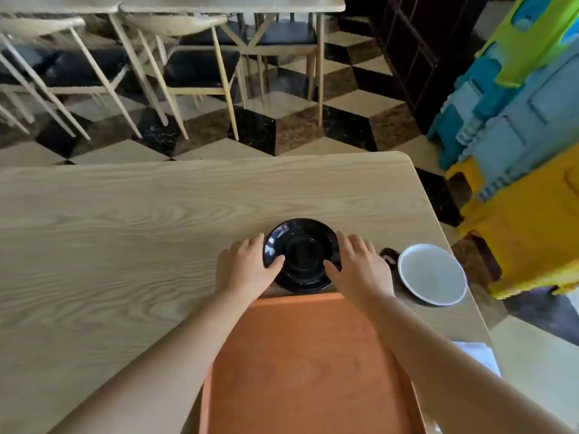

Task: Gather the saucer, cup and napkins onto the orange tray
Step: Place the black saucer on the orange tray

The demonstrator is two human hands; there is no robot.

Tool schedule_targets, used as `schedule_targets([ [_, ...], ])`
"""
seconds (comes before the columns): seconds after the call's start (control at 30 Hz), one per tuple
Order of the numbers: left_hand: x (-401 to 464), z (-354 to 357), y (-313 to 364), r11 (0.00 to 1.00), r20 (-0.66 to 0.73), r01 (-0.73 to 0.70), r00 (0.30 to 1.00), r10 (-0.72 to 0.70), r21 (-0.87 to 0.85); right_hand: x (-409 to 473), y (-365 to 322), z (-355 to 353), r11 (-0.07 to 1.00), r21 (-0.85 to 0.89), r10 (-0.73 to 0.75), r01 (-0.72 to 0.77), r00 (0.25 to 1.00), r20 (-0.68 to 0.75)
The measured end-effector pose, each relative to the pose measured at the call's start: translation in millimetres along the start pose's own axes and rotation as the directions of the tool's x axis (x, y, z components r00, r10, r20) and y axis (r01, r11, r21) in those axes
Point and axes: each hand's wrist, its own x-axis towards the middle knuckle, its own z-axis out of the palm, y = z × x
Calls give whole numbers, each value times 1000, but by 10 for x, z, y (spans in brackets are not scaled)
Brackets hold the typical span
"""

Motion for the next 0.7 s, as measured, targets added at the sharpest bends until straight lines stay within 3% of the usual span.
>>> schedule_targets([
  [0.1,67,167,-64,999,17,15,1000,-15,35,68,9,140,997,54,58,-59,998,37],
  [0.27,78,267,-82,998,9,33,999,-33,-46,104,-6,222,965,192,155,-176,980,121],
  [0.43,105,246,-23,971,108,113,990,-92,-210,201,-65,176,839,450,240,-306,950,199],
  [0.53,67,218,-52,911,158,195,977,-145,-365,194,-100,132,807,508,263,-301,953,147],
  [0.7,-134,-39,-224,736,81,204,976,-200,-646,40,-202,2,716,654,263,-244,962,71],
])
